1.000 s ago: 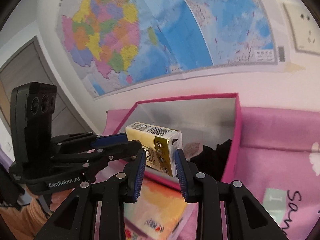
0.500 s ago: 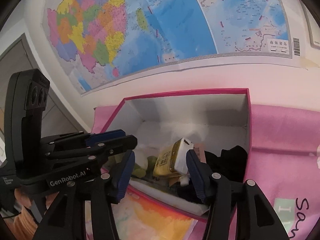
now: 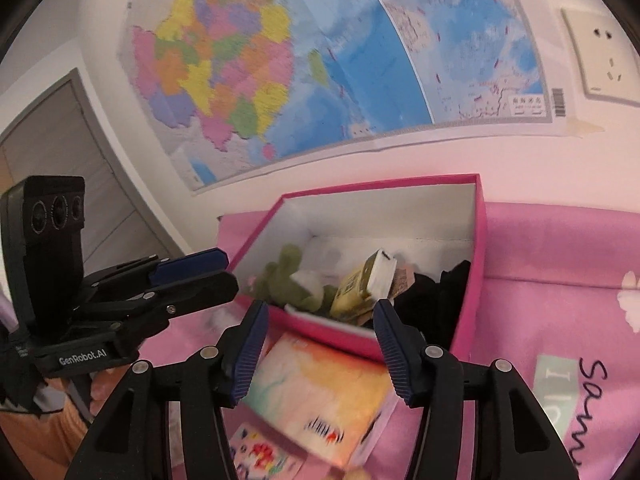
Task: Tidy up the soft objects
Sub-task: 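Move the right gripper to the beige plush bunny and grasp it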
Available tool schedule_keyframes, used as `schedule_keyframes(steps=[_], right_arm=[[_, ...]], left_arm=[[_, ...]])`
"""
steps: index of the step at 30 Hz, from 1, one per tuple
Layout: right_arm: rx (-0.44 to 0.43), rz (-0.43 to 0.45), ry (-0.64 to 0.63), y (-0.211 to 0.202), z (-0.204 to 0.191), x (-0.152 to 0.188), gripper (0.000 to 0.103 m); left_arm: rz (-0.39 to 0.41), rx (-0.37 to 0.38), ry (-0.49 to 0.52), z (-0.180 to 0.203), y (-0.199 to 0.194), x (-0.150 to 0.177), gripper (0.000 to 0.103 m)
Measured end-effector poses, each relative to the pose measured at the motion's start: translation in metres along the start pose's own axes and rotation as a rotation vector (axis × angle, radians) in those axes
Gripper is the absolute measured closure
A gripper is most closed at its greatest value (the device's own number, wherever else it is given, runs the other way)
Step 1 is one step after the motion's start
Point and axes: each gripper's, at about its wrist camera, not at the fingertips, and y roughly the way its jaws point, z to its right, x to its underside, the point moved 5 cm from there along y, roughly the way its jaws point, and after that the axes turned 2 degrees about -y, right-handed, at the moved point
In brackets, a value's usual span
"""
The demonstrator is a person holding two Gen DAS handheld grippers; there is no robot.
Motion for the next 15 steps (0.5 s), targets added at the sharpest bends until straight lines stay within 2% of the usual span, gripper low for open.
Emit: schedule_keyframes(steps=[2,8,15], right_arm=[[-0.005,0.01,-0.013,-0.012,-0.005,0.006,0.046],[-0.02,-0.001,-0.001,-0.042,-0.009,0.038,0.042],[-0.016,-0.048,0.001,-0.051,-0.017,0.081,0.042]], left_arm=[[-0.009,0.034,0.007,0.007,-0.005,0.012,0.06],[-0.065,0.074,0.025,0.017,-0.011,0.058,0.06],[-0.148,0.075,-0.028,0.012,-0.009,0.104,0.06]])
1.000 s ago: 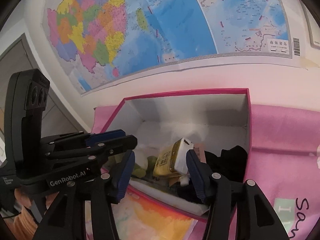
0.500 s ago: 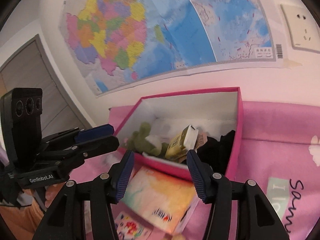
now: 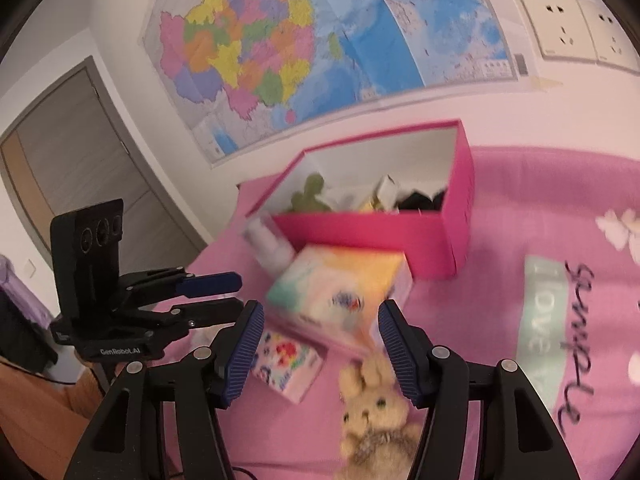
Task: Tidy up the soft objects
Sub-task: 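Move the right gripper to the beige plush bunny and grasp it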
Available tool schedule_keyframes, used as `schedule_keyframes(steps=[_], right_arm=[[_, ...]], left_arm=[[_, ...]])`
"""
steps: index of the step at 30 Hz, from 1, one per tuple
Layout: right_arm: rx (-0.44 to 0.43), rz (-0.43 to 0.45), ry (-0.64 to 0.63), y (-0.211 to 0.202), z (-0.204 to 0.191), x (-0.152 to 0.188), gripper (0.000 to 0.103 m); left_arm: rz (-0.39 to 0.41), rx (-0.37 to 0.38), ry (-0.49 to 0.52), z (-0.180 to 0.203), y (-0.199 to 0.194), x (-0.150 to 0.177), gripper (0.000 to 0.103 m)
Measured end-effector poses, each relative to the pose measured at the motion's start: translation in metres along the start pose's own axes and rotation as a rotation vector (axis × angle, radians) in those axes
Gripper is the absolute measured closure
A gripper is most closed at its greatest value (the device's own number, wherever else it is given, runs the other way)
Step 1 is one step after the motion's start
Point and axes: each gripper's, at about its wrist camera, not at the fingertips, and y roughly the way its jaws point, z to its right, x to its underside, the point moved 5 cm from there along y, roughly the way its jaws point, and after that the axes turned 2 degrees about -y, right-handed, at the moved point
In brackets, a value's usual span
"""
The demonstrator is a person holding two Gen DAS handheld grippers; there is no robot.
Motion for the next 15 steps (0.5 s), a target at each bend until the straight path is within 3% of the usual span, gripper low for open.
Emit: schedule_keyframes(steps=[6,12,15], right_arm=[[0.084,-0.042,0.06,-0.001,0.022,0.03,0.042],[0.164,-0.094,0.137,-0.001,0.056,0.053,0.042],[0.16,-0.119,0.173,0.0,0.063,0.063,0.042]], left_arm=[[-0.053,0.073,-0.008,0.017,0.012,0.023,0.06],[-0.128,0.182,0.05,0.052,0.032,0.038,0.06],[-0.176,0.227,0.075,0.068,0.044,0.048,0.059]])
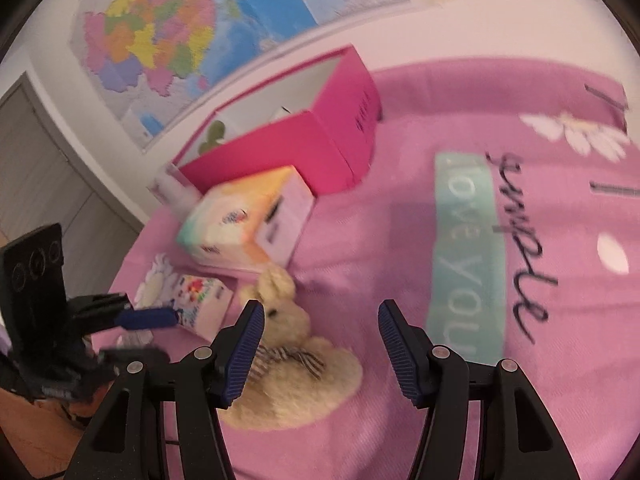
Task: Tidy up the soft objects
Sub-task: 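Move the right gripper to the beige plush bunny and grasp it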
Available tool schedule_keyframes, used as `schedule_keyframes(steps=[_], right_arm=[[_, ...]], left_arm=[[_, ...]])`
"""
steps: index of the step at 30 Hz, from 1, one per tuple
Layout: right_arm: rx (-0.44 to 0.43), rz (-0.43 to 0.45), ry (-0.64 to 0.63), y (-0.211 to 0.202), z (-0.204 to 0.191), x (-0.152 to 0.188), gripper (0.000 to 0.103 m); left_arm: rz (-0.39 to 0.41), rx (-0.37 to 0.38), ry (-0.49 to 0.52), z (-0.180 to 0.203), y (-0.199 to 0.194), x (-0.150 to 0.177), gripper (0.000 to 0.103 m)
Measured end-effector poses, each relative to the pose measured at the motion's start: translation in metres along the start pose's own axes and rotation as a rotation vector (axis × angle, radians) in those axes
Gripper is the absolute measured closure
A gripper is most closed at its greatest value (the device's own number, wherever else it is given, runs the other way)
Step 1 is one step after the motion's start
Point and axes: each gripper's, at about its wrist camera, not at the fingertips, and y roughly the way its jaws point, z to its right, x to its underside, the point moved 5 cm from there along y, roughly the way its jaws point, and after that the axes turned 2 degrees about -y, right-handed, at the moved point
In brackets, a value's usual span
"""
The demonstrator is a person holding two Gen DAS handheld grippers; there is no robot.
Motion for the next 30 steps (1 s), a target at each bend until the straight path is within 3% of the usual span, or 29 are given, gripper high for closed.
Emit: schedule_keyframes(steps=[5,7,13,16,22,30], right_arm=[[-0.065,-0.051,0.01,0.006,-0.009,0.015,0.042],[-0.091,-0.075,-0.01,0.009,-0.022,0.022,0.042],[-0.147,-0.109,-0.012,0.013,-0.036,0.026,0.042],[-0.119,-0.13,-0.049,0.014,-0.037,0.025,0.042],[-0.106,-0.085,-0.104,0.005,-0.038,0.001,0.042],[-0.2,-0.22,-0.135,0.051,-0.046,0.002,0.043]], left_arm=[[-0.041,0.043,-0.001,0.007,0.014,0.004,0.059],[-0.044,0.058,-0.019,0.005,0.014,0.004,0.052],[-0.031,0.036,-0.047,-0.006,0.007,0.009,0.049],[-0.034,0.033,-0.067,-0.009,0.011,0.009,0.049],[-0.04,0.048,-0.072,-0.008,0.014,0.009,0.049],[-0.075,0.067,-0.093,-0.009,0.028,0.008,0.049]])
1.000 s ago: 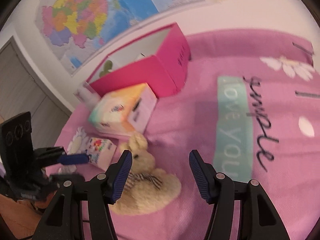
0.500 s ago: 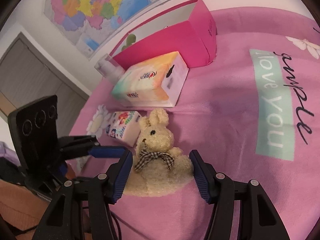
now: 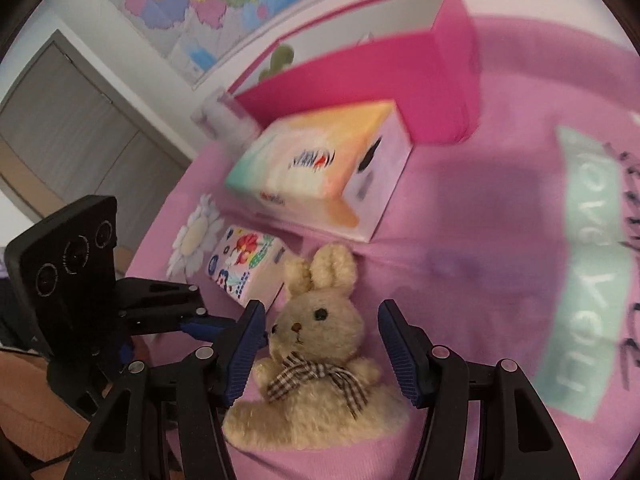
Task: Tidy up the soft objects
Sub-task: 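Move the right gripper to the beige plush bunny and grasp it, then carry the bunny into the pink box and open the right gripper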
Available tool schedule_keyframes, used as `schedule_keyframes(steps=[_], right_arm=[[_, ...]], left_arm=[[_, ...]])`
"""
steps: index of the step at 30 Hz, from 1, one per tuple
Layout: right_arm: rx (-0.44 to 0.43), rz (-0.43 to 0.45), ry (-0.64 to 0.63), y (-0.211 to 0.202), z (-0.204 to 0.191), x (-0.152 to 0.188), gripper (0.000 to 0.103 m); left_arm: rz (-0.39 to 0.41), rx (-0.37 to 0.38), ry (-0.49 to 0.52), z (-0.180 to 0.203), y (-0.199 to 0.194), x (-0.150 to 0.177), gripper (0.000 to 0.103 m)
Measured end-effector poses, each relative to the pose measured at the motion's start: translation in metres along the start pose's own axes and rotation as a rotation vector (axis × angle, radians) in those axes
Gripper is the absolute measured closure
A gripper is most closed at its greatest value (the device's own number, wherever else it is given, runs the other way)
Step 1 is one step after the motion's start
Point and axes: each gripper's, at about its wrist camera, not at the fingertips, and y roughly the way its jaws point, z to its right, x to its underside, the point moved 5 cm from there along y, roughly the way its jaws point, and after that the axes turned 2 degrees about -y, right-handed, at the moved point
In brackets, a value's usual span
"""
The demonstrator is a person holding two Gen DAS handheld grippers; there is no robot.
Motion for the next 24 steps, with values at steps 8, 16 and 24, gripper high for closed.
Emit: schedule_keyframes(steps=[8,16,24], right_arm=[[0.005,0.036,-0.026,-0.008,-0.009,0.009,0.059],[0.042,0.214,-0.041,-0.053,-0.027,-0.005,0.059],[0.053,0.355,-0.053,-0.078,-0.034,-0.047,0.059]], left_arm=[[0.024,0.023,0.015,0.006,-0.006,-0.005,0.049],[0.115,0.029,0.084,0.022,-0.035,-0.026,0.049],[0.232,-0.049,0.146,0.028,-0.066,-0.072,0.049]])
